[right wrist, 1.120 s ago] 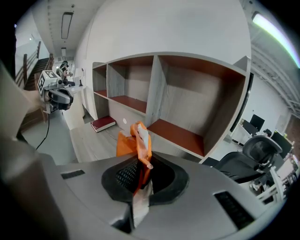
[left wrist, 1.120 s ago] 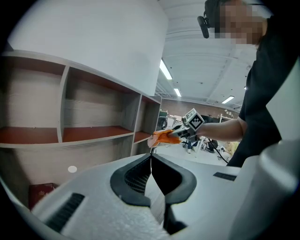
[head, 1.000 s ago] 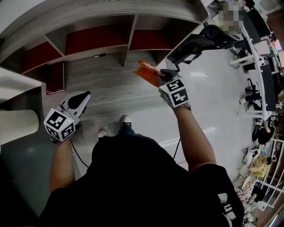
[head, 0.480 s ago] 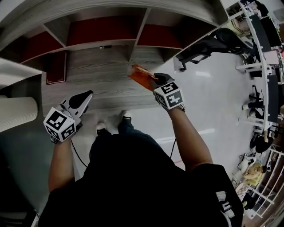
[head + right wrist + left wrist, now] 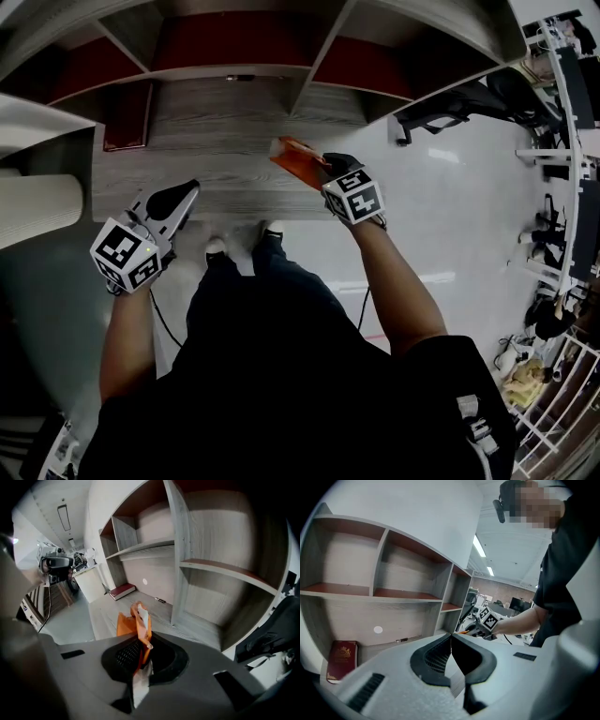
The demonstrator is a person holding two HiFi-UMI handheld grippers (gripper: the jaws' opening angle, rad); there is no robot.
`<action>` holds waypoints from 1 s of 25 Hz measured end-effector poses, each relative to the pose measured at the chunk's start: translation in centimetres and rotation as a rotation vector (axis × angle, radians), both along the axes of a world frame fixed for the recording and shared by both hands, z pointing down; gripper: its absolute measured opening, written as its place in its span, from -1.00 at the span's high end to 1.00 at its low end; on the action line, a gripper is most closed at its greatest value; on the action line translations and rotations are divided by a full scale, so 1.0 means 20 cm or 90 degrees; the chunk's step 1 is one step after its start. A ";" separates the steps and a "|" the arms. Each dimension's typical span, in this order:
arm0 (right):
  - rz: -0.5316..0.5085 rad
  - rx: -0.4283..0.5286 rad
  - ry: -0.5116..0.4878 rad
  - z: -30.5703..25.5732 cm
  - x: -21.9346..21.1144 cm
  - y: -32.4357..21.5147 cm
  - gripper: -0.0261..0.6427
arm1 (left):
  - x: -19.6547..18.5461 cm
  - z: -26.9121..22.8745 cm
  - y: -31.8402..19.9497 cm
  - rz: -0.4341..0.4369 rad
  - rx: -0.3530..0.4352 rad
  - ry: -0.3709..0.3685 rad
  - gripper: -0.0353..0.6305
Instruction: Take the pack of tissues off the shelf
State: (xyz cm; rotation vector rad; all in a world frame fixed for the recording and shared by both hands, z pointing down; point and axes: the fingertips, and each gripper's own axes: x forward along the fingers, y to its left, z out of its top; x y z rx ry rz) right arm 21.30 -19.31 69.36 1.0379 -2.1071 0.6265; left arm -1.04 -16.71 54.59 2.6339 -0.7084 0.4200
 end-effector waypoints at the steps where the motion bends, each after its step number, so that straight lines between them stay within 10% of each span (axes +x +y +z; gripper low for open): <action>1: -0.003 -0.004 0.001 0.04 0.00 0.00 0.88 | 0.01 0.00 0.00 -0.002 0.000 0.000 0.84; 25: -0.066 -0.058 0.034 0.47 -0.08 0.01 0.88 | 0.06 0.11 0.02 -0.017 -0.037 -0.006 0.84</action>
